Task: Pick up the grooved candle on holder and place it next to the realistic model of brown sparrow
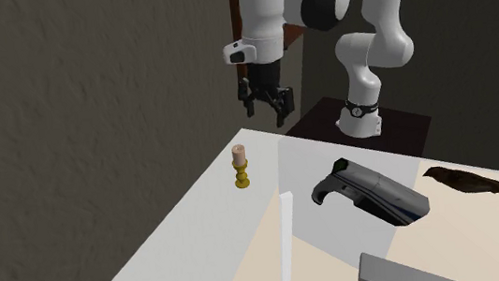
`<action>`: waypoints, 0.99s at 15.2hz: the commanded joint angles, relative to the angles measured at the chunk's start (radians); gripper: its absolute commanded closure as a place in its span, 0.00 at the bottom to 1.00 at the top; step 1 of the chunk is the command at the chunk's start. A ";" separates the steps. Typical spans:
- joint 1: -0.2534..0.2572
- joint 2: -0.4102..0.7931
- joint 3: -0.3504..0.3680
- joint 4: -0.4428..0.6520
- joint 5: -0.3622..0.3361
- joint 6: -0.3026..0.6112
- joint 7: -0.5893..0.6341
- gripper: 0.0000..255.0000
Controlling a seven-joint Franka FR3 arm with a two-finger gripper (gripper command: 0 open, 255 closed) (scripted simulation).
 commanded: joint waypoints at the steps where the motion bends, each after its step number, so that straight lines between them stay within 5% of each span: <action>1: -0.009 0.084 -0.009 0.064 0.023 0.023 -0.024 0.00; 6: -0.032 0.249 -0.013 0.206 0.072 0.048 -0.062 0.00; 15: -0.036 0.291 -0.010 0.158 0.083 0.138 -0.069 0.00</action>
